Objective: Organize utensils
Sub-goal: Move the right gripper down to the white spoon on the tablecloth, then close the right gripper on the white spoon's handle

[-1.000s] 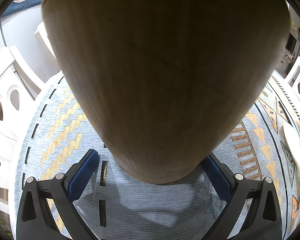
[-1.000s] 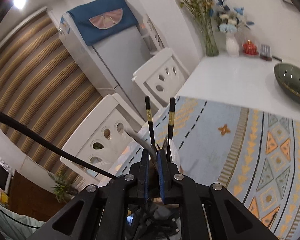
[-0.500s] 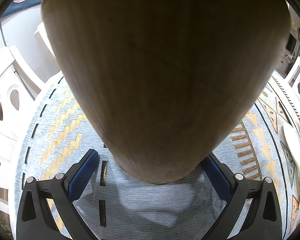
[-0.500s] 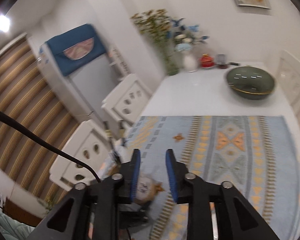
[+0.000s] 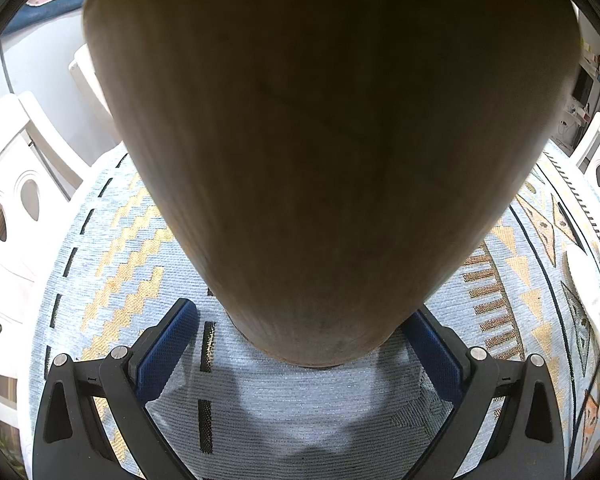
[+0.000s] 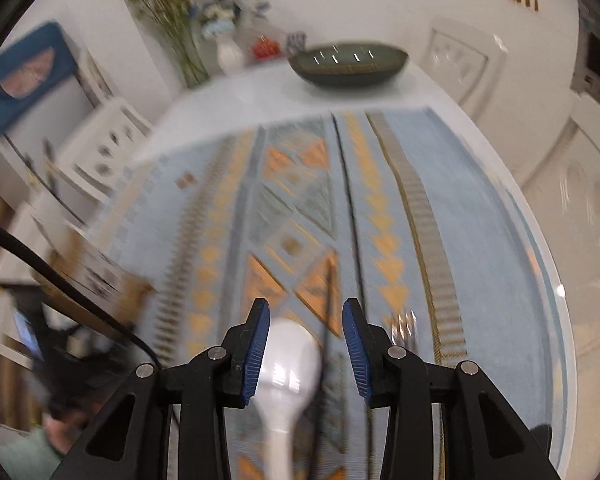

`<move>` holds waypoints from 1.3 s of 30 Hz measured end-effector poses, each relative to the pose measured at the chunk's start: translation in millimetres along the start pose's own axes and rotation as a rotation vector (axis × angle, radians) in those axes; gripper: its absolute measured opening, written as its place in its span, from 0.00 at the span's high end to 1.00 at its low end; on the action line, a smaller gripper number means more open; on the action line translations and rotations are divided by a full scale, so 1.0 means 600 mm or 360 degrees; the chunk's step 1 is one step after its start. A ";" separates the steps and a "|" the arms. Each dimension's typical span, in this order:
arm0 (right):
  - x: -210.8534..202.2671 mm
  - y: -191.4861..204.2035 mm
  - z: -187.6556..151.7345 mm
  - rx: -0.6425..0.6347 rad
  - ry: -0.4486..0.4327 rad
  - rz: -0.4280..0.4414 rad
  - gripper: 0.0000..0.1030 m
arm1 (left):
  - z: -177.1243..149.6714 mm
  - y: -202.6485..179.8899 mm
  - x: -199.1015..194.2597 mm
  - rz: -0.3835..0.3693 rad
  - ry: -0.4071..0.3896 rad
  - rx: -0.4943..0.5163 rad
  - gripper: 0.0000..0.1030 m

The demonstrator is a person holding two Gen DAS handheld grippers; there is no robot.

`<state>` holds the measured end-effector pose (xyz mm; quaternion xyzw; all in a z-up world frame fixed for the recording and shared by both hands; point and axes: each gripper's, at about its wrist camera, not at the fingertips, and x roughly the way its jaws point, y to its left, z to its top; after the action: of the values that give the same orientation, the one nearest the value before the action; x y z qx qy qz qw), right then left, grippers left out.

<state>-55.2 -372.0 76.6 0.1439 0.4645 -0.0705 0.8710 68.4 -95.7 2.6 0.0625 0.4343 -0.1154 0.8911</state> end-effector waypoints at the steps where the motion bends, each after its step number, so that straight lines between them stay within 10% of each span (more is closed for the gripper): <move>1: 0.011 -0.006 -0.008 0.0006 0.0000 -0.0030 0.65 | 0.000 0.000 0.000 0.0000 0.0000 0.0000 0.00; 15: 0.112 -0.006 0.013 0.0005 0.0028 -0.0054 0.64 | 0.000 -0.004 0.000 0.0002 0.0000 0.0001 0.00; 19: 0.129 0.003 0.012 -0.0098 0.0028 -0.0023 0.46 | -0.001 -0.004 0.000 0.0002 0.0000 0.0001 0.00; 24: 0.144 0.030 0.000 -0.0300 0.0094 0.0042 0.00 | 0.000 -0.004 0.000 0.0002 0.0000 0.0001 0.00; 39: 0.146 0.050 -0.035 -0.0295 -0.0114 -0.0138 0.00 | 0.000 -0.004 0.000 0.0001 0.0000 0.0001 0.00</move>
<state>-15.3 -336.0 -1.4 0.0400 0.4433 -0.0699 0.8927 67.7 -98.1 2.3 0.0630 0.4344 -0.1152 0.8911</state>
